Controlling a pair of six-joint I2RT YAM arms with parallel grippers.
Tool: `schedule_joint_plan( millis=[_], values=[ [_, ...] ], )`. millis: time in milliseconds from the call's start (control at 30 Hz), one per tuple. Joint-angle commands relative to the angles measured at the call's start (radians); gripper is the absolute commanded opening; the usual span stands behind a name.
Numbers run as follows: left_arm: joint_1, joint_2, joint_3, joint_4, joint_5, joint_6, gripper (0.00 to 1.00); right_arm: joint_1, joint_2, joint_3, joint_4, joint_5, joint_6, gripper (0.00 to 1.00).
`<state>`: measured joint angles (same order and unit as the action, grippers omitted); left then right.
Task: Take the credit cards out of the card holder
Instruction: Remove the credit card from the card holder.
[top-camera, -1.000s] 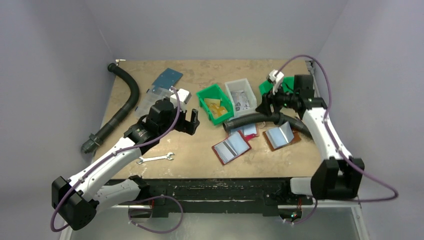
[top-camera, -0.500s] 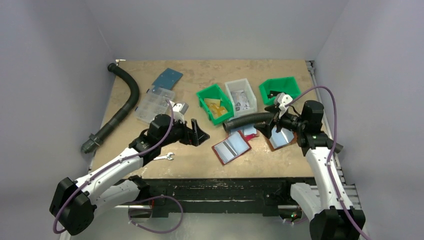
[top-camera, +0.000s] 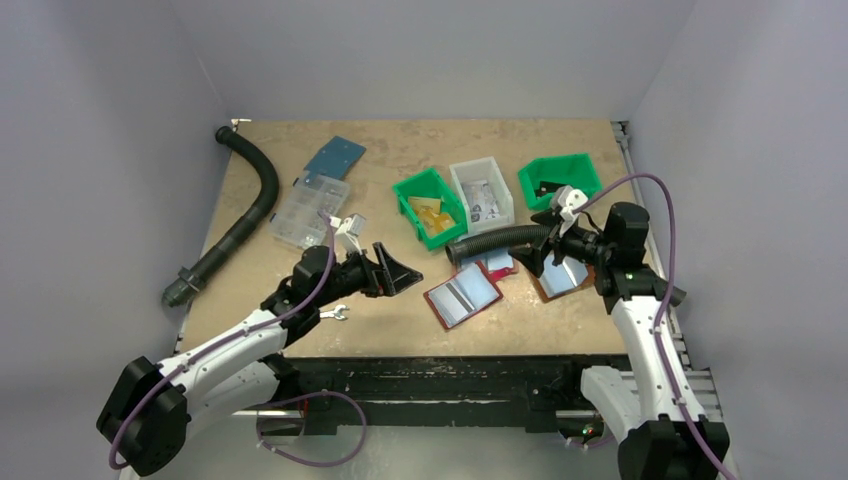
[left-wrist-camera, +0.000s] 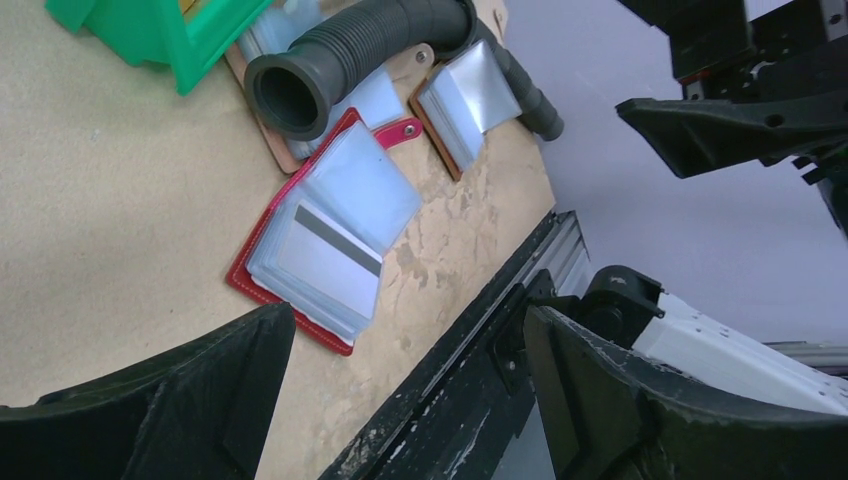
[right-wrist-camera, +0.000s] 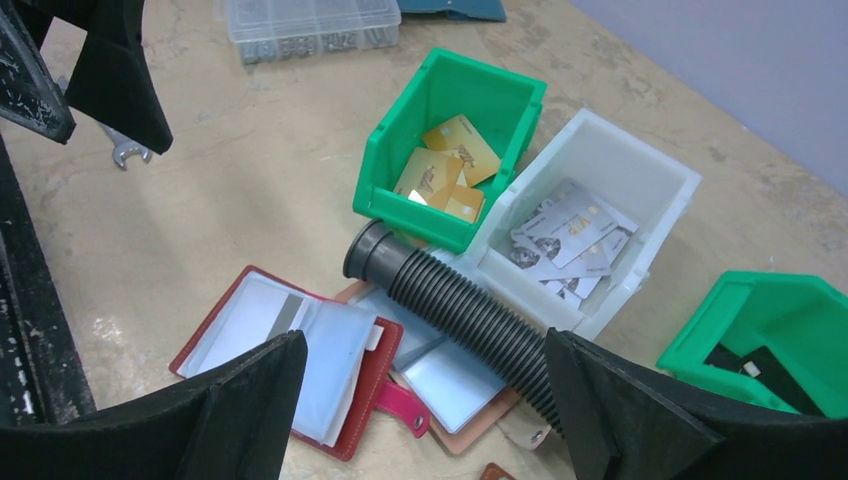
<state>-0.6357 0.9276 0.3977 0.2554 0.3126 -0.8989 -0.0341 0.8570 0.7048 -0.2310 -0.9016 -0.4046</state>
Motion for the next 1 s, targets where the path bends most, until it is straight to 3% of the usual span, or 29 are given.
schedule_joint_plan(
  millis=[0,133,400,967],
  values=[
    [0.003,0.021,-0.031,0.18,0.023,-0.054,0.92,-0.008,0.014,-0.01,0.013,-0.047,0.034,0.99],
    [0.002,0.047,-0.041,0.224,0.013,-0.038,0.92,-0.009,0.054,-0.002,-0.027,-0.091,-0.014,0.99],
    [0.001,0.056,-0.012,0.164,-0.035,0.072,0.91,-0.009,0.13,0.011,-0.049,-0.065,-0.058,0.99],
    [-0.061,0.112,-0.096,0.343,-0.055,0.027,0.9,-0.01,0.159,0.018,-0.062,-0.051,-0.068,0.99]
  ],
)
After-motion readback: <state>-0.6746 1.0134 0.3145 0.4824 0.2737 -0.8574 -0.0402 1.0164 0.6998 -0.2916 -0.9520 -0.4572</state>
